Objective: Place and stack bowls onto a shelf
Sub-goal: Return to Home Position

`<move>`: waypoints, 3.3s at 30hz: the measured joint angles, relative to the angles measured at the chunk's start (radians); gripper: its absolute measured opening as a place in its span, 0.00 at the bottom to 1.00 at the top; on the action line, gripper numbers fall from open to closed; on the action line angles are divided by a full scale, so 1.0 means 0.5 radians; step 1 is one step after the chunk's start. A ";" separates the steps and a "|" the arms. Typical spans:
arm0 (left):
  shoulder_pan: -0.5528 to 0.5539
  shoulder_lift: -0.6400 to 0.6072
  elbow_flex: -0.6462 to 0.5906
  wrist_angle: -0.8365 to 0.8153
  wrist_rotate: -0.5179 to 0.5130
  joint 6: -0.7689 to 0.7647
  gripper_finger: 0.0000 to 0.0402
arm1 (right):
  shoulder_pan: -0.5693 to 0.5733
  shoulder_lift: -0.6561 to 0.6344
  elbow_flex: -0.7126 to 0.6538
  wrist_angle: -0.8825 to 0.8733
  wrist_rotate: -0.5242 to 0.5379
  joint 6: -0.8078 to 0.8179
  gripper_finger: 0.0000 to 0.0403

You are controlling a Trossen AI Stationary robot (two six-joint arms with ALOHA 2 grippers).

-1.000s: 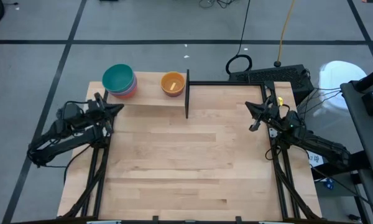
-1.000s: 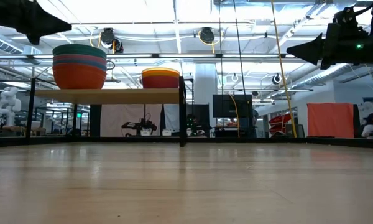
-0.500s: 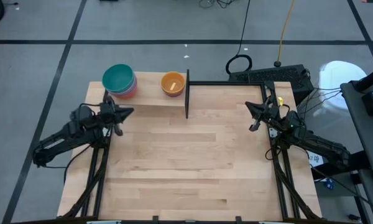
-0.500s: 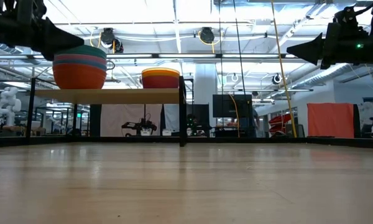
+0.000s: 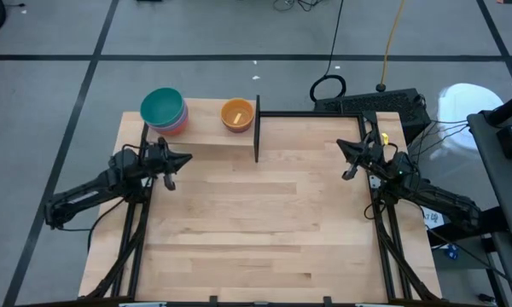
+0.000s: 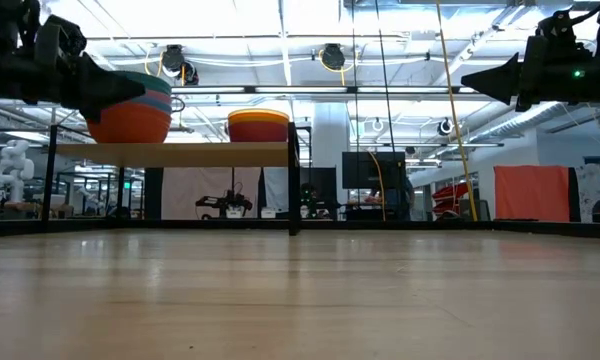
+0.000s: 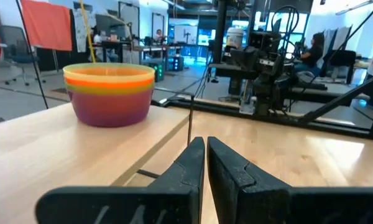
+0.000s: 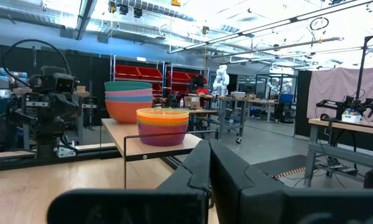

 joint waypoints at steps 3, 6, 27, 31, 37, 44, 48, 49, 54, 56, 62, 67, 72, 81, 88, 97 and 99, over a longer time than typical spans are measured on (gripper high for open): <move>0.000 0.000 -0.049 0.064 0.000 -0.004 0.06 | 0.000 0.000 0.000 -0.001 0.002 0.023 0.00; 0.000 0.001 -0.124 0.154 0.012 -0.012 0.06 | 0.000 0.000 0.000 -0.002 0.003 0.025 0.00; 0.000 0.002 -0.153 0.167 0.118 -0.060 0.06 | 0.001 0.000 0.000 -0.026 0.004 0.046 0.00; 0.001 0.002 -0.152 0.178 0.227 -0.038 0.06 | 0.002 0.000 0.000 -0.047 -0.004 0.110 0.00; 0.000 0.002 -0.151 0.208 0.543 -0.036 0.06 | 0.003 0.001 0.000 -0.178 -0.299 0.098 0.00; 0.000 0.002 -0.151 0.209 0.557 -0.158 0.06 | 0.003 0.001 0.001 -0.247 -0.310 0.305 0.00; 0.000 0.002 -0.151 0.209 0.557 -0.171 0.06 | 0.003 0.001 0.001 -0.265 -0.309 0.353 0.00; 0.001 0.002 -0.151 0.209 0.557 -0.175 0.06 | 0.003 0.001 0.000 -0.262 -0.309 0.353 0.00; 0.001 0.002 -0.151 0.209 0.556 -0.164 0.06 | 0.003 0.001 0.001 -0.264 -0.309 0.354 0.00; 0.000 0.002 -0.151 0.209 0.556 -0.161 0.06 | 0.003 0.001 0.001 -0.263 -0.309 0.354 0.00; 0.000 0.002 -0.151 0.209 0.555 -0.160 0.06 | 0.003 0.001 0.001 -0.263 -0.309 0.353 0.00; 0.000 0.002 -0.151 0.209 0.555 -0.160 0.06 | 0.003 0.001 0.001 -0.263 -0.309 0.354 0.00; 0.000 0.002 -0.151 0.209 0.555 -0.156 0.06 | 0.003 0.001 0.001 -0.263 -0.309 0.353 0.00; 0.000 0.002 -0.151 0.209 0.554 -0.156 0.06 | 0.003 0.001 0.001 -0.263 -0.309 0.353 0.00; 0.000 0.002 -0.151 0.209 0.554 -0.157 0.06 | 0.003 0.001 0.000 -0.263 -0.309 0.354 0.00; 0.001 0.002 -0.151 0.208 0.554 -0.158 0.06 | 0.003 0.001 0.000 -0.263 -0.309 0.353 0.00; 0.000 0.002 -0.151 0.209 0.553 -0.158 0.06 | 0.003 0.001 0.000 -0.263 -0.308 0.354 0.00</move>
